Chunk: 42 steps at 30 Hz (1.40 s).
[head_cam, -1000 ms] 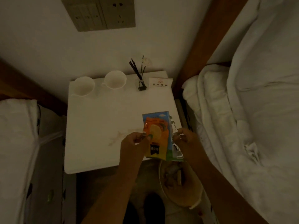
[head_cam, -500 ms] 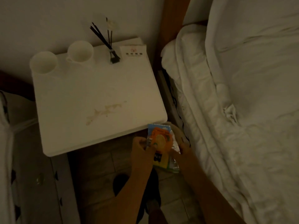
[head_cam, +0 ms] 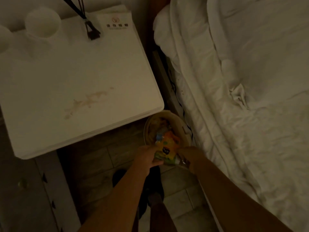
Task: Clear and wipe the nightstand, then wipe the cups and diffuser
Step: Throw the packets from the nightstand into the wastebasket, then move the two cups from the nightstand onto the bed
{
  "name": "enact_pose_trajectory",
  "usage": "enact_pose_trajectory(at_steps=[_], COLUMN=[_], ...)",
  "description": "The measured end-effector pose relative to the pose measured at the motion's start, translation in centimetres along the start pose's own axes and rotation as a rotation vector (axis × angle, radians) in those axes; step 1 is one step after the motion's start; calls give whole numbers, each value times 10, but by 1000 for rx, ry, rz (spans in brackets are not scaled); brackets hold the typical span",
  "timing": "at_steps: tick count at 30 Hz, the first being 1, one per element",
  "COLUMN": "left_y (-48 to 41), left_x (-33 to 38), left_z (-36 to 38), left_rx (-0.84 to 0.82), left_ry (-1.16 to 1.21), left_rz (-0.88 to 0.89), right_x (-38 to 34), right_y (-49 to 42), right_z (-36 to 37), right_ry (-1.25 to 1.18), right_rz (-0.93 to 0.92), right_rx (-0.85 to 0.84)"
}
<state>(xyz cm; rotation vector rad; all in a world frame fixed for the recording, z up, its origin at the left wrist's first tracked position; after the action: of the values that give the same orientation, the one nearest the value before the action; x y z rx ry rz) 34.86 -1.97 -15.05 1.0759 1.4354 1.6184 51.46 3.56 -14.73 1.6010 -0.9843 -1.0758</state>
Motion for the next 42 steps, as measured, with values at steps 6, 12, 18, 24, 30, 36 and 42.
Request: enact_pose_trajectory(at_steps=[6, 12, 18, 24, 30, 36, 42], left_y=[-17, -24, 1, 55, 119, 176, 181], left_x=[-1, -6, 7, 55, 117, 182, 231], left_z=[6, 1, -9, -34, -84, -154, -231], left_rx=[-12, -45, -55, 13, 172, 435, 738], left_ry=[6, 47, 50, 9, -87, -123, -380], left_rz=[-14, 12, 90, 250, 369, 649, 779], right_x=[8, 16, 9, -40, -120, -214, -271], right_y=[-18, -17, 1, 48, 109, 168, 188], right_z=[2, -2, 7, 37, 77, 136, 216], right_ry=[-136, -451, -599, -547, -369, -60, 143], right_rz=[56, 140, 100, 2, -167, -418, -533], right_rx=[-47, 8, -77, -216, -282, -370, -385])
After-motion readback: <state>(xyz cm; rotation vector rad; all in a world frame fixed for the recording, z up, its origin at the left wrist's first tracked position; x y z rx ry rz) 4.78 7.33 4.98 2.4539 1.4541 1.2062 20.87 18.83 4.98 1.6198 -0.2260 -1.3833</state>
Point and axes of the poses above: each hand's wrist, its own y-axis away from the middle knuckle, its own z-axis out of the palm, x = y × z, the point moved 6 cm from there along -y, towards the middle knuckle, and after that the axes turned 8 degrees about -y, right-handed, at the moved point
